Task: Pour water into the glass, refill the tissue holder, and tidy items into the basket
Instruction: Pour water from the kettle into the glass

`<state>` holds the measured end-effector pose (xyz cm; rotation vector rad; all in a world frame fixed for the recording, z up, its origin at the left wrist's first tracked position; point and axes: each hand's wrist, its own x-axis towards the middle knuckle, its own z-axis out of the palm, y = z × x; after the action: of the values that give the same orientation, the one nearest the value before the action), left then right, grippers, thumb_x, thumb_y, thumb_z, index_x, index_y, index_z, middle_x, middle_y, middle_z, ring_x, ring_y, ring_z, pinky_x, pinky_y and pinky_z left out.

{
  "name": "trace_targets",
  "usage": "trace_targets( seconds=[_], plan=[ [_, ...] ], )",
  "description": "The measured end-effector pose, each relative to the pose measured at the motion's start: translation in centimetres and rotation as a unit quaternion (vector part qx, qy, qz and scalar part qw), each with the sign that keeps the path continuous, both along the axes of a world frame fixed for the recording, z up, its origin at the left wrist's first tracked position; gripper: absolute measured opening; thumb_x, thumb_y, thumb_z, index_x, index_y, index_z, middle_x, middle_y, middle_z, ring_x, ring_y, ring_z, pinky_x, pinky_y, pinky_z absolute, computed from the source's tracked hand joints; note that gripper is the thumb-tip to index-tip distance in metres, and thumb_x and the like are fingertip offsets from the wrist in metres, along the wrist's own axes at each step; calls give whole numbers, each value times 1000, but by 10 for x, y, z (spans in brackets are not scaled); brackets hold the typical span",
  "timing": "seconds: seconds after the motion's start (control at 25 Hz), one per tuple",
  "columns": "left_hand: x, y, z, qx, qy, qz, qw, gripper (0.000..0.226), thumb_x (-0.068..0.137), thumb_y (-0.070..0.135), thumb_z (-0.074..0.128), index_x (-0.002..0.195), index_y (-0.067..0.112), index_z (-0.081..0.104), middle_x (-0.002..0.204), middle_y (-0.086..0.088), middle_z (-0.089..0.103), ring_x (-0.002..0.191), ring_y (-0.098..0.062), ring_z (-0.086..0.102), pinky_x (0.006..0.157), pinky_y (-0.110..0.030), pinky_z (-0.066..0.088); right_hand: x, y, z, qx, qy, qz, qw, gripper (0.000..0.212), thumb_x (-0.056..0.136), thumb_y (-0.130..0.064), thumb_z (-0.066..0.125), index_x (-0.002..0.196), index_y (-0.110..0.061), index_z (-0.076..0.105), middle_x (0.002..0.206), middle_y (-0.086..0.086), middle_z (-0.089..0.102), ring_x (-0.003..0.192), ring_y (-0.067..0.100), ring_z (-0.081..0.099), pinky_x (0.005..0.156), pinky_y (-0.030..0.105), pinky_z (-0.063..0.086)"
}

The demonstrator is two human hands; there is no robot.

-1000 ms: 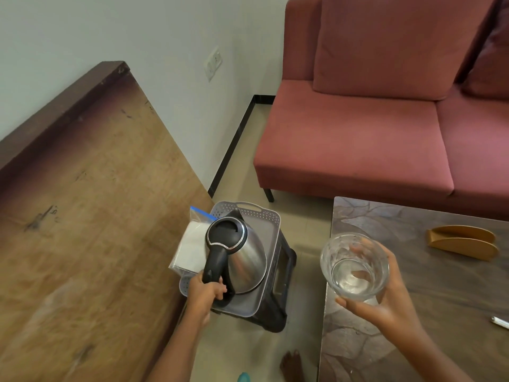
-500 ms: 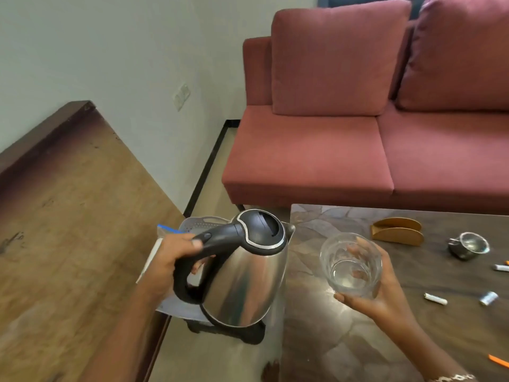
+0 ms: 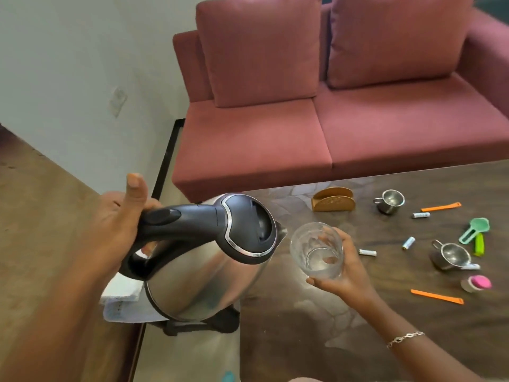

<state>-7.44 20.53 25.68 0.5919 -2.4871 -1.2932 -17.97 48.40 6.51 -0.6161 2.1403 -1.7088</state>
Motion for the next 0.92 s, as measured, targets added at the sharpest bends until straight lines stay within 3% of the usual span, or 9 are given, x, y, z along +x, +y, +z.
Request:
trace_targets(
  seconds=[0.12, 0.28, 0.4, 0.52, 0.64, 0.8, 0.92],
  plan=[
    [-12, 14, 14, -25, 12, -38, 999, 112, 51, 96, 32, 50, -15, 46, 35, -12, 37, 31, -17, 34, 35, -17, 28, 1, 5, -3, 7, -7, 6, 1000, 85, 48, -40, 79, 116, -55, 30, 115, -31, 48, 114, -6, 46, 97, 34, 45],
    [-28, 34, 30, -59, 13, -55, 997, 96, 53, 91, 44, 47, -4, 55, 31, -10, 46, 25, -14, 39, 34, -12, 33, 1, 9, -5, 0, -8, 12, 1000, 84, 49, -40, 78, 119, -45, 30, 115, -28, 48, 113, -4, 47, 95, 33, 46],
    [-35, 46, 40, -85, 6, -83, 993, 94, 59, 90, 40, 48, -2, 55, 34, -15, 47, 27, -15, 39, 35, -13, 33, 0, 11, -7, -5, -2, 22, 1000, 84, 52, -37, 78, 120, -46, 29, 115, -35, 46, 116, -1, 46, 96, 33, 45],
    [-41, 56, 48, -112, 0, -100, 989, 103, 62, 89, 37, 49, -12, 53, 36, -20, 47, 25, -17, 38, 34, -13, 32, 0, 14, -10, -9, 1, 25, 1000, 84, 53, -36, 78, 120, -49, 29, 116, -35, 44, 118, 0, 45, 96, 29, 44],
    [-45, 59, 50, -148, -7, -101, 984, 103, 64, 87, 38, 52, -14, 55, 35, -21, 47, 25, -28, 38, 34, -19, 33, 0, 18, -13, -9, 4, 22, 1000, 85, 52, -37, 78, 117, -58, 27, 115, -36, 44, 117, 0, 46, 95, 25, 43],
    [-48, 66, 55, -166, -38, -114, 979, 96, 70, 79, 39, 49, -13, 54, 33, -19, 46, 26, -22, 38, 36, -13, 35, 0, 21, -17, -9, 5, 20, 1000, 85, 52, -36, 78, 116, -60, 27, 115, -35, 45, 116, 0, 46, 95, 20, 42],
    [-51, 71, 57, -177, -43, -122, 976, 90, 71, 74, 41, 46, -11, 53, 33, -18, 47, 25, -16, 38, 38, -8, 35, 0, 23, -22, -11, 4, 21, 1000, 86, 52, -36, 78, 119, -54, 28, 119, -25, 46, 117, 0, 46, 96, 22, 42]
  ],
)
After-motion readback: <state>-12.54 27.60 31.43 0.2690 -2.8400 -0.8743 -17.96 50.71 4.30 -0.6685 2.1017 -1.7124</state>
